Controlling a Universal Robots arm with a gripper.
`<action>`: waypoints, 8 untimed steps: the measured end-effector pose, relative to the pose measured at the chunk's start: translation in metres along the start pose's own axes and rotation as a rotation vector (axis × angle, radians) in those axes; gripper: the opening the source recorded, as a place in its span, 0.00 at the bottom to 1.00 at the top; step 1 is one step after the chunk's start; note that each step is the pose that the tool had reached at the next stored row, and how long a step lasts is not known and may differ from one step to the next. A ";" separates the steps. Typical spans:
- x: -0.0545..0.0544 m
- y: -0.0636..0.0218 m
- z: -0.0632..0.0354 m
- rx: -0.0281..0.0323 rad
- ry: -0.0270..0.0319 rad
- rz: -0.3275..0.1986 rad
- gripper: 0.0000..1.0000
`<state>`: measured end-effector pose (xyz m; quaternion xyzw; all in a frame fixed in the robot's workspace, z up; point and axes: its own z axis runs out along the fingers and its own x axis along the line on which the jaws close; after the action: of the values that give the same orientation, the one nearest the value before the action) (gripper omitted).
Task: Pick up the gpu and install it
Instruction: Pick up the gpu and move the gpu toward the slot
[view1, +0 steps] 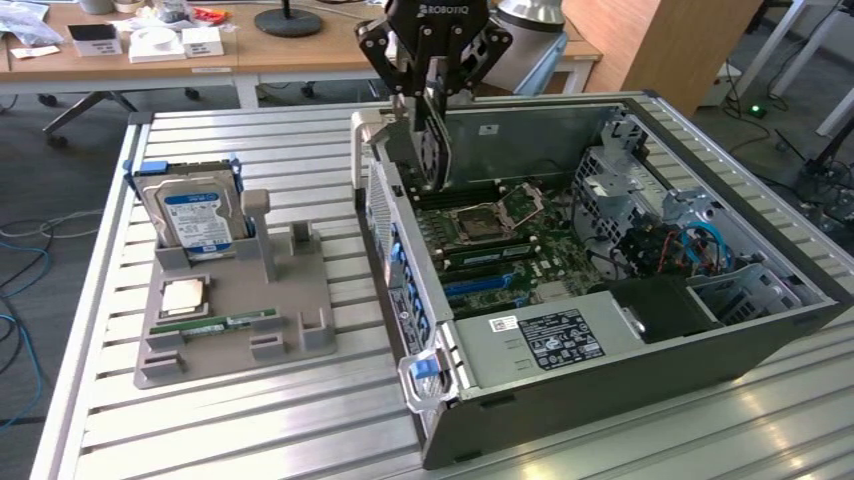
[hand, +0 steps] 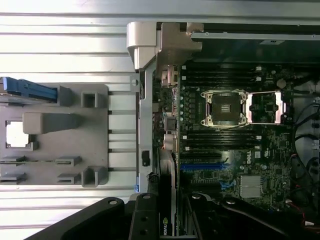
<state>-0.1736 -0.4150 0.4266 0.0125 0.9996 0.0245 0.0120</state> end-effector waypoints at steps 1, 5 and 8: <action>-0.003 0.0001 0.0001 -0.0002 0.0000 0.000 0.26; -0.013 0.0003 0.0003 -0.0008 0.0000 0.000 0.26; -0.021 0.0005 0.0006 -0.0013 -0.0001 0.000 0.26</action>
<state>-0.1527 -0.4150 0.4265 0.0125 0.9995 0.0251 0.0120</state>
